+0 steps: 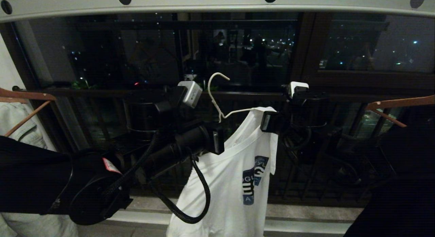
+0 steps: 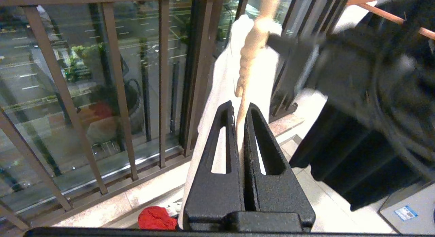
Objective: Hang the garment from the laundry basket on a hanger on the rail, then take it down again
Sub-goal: Take the clothes off the clothes rack
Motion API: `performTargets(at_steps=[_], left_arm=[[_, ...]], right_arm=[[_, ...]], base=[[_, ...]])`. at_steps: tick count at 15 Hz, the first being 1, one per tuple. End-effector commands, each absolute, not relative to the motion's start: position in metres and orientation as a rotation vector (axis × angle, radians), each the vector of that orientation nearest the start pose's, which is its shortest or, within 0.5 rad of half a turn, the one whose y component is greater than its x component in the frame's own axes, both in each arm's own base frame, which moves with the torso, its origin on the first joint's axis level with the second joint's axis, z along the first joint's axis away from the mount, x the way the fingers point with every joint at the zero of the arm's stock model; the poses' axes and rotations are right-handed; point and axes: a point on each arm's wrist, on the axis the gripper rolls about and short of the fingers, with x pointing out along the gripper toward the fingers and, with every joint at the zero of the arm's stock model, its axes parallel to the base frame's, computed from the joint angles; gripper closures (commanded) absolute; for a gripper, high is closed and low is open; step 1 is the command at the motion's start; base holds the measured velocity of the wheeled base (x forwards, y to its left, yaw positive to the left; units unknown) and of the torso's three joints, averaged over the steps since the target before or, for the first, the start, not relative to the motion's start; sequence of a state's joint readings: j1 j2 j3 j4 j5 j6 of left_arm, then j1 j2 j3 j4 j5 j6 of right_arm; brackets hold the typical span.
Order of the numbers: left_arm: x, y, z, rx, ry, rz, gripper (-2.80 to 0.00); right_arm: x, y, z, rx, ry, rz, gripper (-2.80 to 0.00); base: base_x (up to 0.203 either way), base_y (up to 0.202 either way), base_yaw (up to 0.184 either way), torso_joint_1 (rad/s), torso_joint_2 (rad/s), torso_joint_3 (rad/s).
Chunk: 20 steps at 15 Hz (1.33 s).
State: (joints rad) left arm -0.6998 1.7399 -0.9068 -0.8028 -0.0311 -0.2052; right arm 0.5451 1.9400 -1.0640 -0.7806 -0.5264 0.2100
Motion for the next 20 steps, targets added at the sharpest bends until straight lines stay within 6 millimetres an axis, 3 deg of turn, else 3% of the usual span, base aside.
performTargets(at_steps=[1, 7, 10, 13, 17, 20], left_arm=[[0.243, -0.208, 0.217, -0.176, 0.092, -0.735, 0.00], [0.237, -0.209, 0.219, -0.158, 0.084, -0.751, 0.00], [0.237, -0.209, 0.218, -0.159, 0.083, -0.750, 0.00], [0.239, -0.211, 0.216, -0.158, 0.088, -0.746, 0.00], [0.244, -0.215, 0.215, -0.160, 0.087, -0.734, 0.00], [0.254, -0.220, 0.214, -0.167, 0.066, -0.640, 0.00]], right_arm=[[0.339, 0.170, 0.189, 0.176, 0.063, -0.038, 0.00], [0.372, 0.127, 0.190, 0.191, 0.034, -0.140, 0.00], [0.376, 0.128, 0.179, 0.179, 0.063, -0.137, 0.00], [0.363, 0.154, 0.168, 0.157, 0.105, -0.069, 0.00], [0.320, 0.212, 0.147, 0.102, 0.188, 0.108, 0.00], [0.299, 0.224, 0.143, 0.046, 0.210, 0.169, 0.00]], base=[[0.000, 0.000, 0.000, 0.000, 0.00, 0.000], [0.000, 0.000, 0.000, 0.000, 0.00, 0.000], [0.000, 0.000, 0.000, 0.000, 0.00, 0.000], [0.000, 0.000, 0.000, 0.000, 0.00, 0.000], [0.000, 0.000, 0.000, 0.000, 0.00, 0.000], [0.000, 0.000, 0.000, 0.000, 0.00, 0.000]])
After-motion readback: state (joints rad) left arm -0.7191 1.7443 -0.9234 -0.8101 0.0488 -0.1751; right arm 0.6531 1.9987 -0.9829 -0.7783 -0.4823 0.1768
